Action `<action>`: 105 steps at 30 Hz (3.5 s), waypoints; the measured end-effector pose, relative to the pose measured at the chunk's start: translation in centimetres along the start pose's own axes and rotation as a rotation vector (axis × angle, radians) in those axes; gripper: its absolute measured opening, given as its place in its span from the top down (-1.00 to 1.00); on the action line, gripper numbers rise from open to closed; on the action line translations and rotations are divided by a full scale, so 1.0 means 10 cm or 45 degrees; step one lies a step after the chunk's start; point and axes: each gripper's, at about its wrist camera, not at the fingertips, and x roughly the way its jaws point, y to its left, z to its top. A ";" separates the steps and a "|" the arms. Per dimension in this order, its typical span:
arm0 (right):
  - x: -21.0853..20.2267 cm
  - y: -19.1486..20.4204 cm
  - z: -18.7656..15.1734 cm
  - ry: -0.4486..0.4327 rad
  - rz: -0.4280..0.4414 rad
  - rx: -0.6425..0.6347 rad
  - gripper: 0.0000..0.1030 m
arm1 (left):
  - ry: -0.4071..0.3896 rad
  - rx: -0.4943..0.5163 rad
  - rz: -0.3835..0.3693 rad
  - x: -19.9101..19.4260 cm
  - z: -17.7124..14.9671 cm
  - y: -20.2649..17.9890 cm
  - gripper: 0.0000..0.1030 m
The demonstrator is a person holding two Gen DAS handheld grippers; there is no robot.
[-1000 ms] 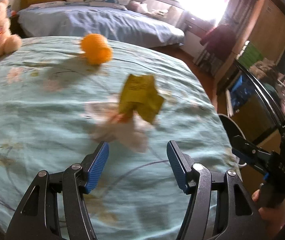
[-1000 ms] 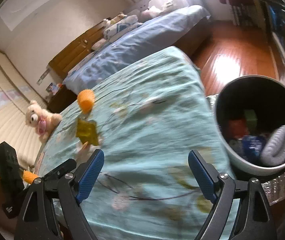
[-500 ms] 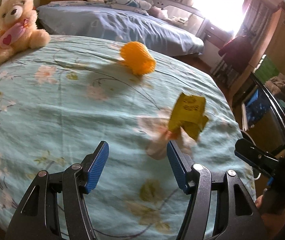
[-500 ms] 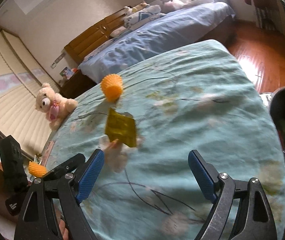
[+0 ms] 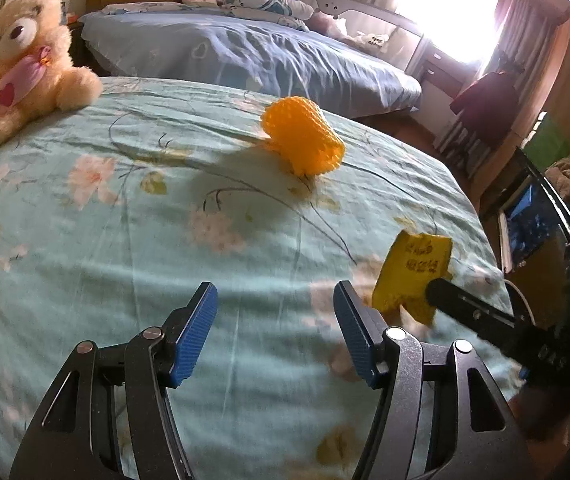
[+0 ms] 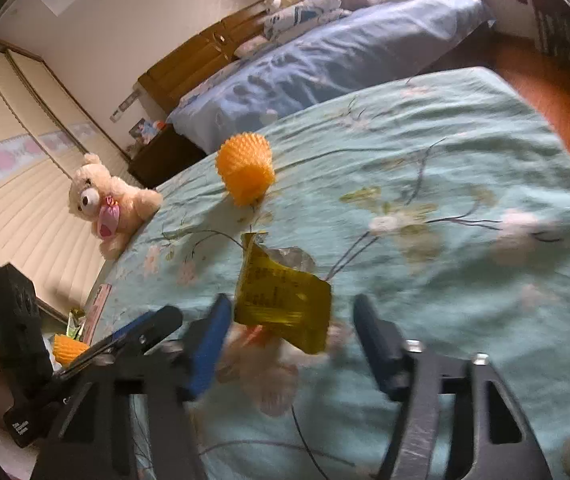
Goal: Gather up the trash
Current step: 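Grasp the yellow snack packet with the right tool while the left tool grasps the orange foam sleeve, then carry the orange foam sleeve and yellow packet over the trash bin with both tools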
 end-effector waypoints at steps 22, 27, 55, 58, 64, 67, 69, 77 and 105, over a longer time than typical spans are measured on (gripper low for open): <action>-0.14 -0.26 -0.01 -0.089 -0.010 -0.007 0.08 | 0.020 0.035 0.062 1.12 0.91 -0.45 -0.52; -0.14 -0.29 -0.01 -0.088 0.001 0.007 0.08 | -0.008 0.006 0.036 1.13 0.94 -0.41 0.03; -0.91 -0.64 -0.34 -0.225 -0.099 0.162 0.08 | -0.003 0.217 -0.245 -0.06 -0.34 -1.08 0.57; -1.03 -0.68 -0.36 -0.251 -0.118 0.176 0.08 | 0.004 0.238 -0.259 -0.08 -0.40 -1.16 0.58; -1.23 -0.78 -0.43 -0.289 -0.140 0.201 0.08 | 0.023 0.292 -0.298 -0.16 -0.53 -1.37 0.59; -1.29 -0.82 -0.46 -0.300 -0.147 0.218 0.07 | 0.024 0.322 -0.308 -0.19 -0.59 -1.47 0.59; -1.33 -0.86 -0.48 -0.306 -0.149 0.228 0.07 | 0.025 0.338 -0.314 -0.21 -0.62 -1.52 0.59; -1.51 -1.00 -0.53 -0.338 -0.154 0.280 0.07 | 0.033 0.393 -0.320 -0.26 -0.70 -1.70 0.59; -1.93 -1.45 -0.70 -0.428 -0.217 0.407 0.07 | 0.057 0.559 -0.375 -0.22 -0.87 -2.34 0.59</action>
